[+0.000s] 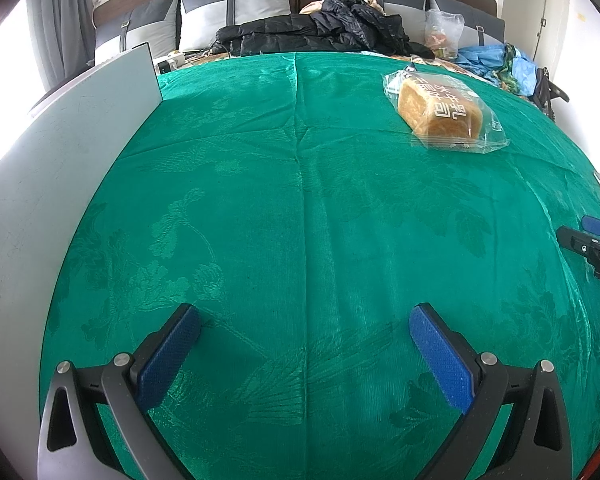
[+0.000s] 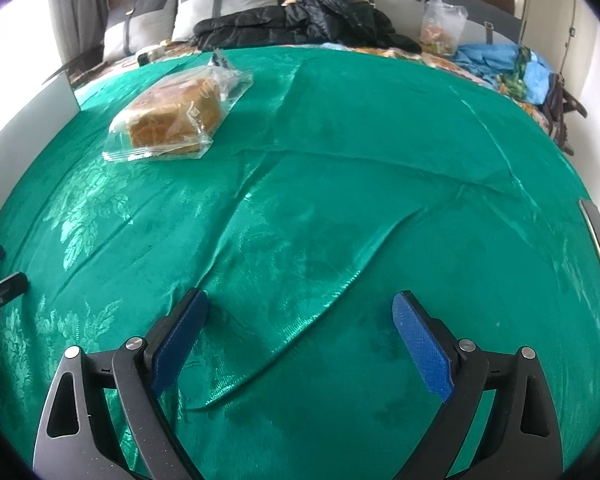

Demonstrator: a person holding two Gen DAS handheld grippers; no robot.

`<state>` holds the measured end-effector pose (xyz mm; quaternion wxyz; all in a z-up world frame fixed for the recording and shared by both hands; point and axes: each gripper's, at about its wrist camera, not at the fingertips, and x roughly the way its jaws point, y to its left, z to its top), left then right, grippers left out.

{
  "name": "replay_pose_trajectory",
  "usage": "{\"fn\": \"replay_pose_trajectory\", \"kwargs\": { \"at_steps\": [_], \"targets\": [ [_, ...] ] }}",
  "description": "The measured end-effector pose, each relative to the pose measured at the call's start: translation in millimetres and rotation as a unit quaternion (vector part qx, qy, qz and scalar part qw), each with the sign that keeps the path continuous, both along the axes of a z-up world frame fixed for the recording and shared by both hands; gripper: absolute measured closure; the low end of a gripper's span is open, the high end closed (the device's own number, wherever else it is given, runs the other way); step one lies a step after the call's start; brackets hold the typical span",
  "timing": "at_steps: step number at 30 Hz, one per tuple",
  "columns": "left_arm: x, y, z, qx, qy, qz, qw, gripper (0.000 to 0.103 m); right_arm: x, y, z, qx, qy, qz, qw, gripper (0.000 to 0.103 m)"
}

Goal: Organize snacks
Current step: 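Grasp the plastic-wrapped bread loaf with the left tool and lift it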

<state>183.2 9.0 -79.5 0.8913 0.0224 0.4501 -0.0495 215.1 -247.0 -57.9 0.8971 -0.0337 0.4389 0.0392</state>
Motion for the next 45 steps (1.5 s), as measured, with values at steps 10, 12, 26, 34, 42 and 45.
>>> {"fn": "replay_pose_trajectory", "kwargs": {
  "at_steps": [10, 12, 26, 34, 42, 45],
  "targets": [
    [29, -22, 24, -0.045, 0.039, 0.003, 0.9983, 0.006, -2, -3, 1, 0.004, -0.007, 0.028, 1.0, 0.007],
    [45, -40, 47, -0.062, 0.018, -0.018, 0.9978, 0.006, -3, -4, 1, 0.005, -0.007, 0.029, 1.0, 0.007],
    [207, -159, 33, -0.004, 0.154, -0.034, 0.9875, 0.005, -1, -3, 1, 0.004, -0.007, 0.029, 1.0, 0.007],
    [207, -143, 19, -0.019, 0.127, 0.007, 0.9917, 0.031, -1, -2, 1, 0.004, -0.007, 0.03, 1.0, 0.007],
    [136, -77, 60, -0.043, 0.073, -0.005, 0.9964, 0.032, 3, 2, 0, 0.003, -0.007, 0.033, 0.999, 0.007],
    [108, -47, 60, -0.007, 0.068, -0.005, 0.9976, 0.032, 3, 1, 0, 0.003, -0.007, 0.032, 0.999, 0.007]
  ]
}}
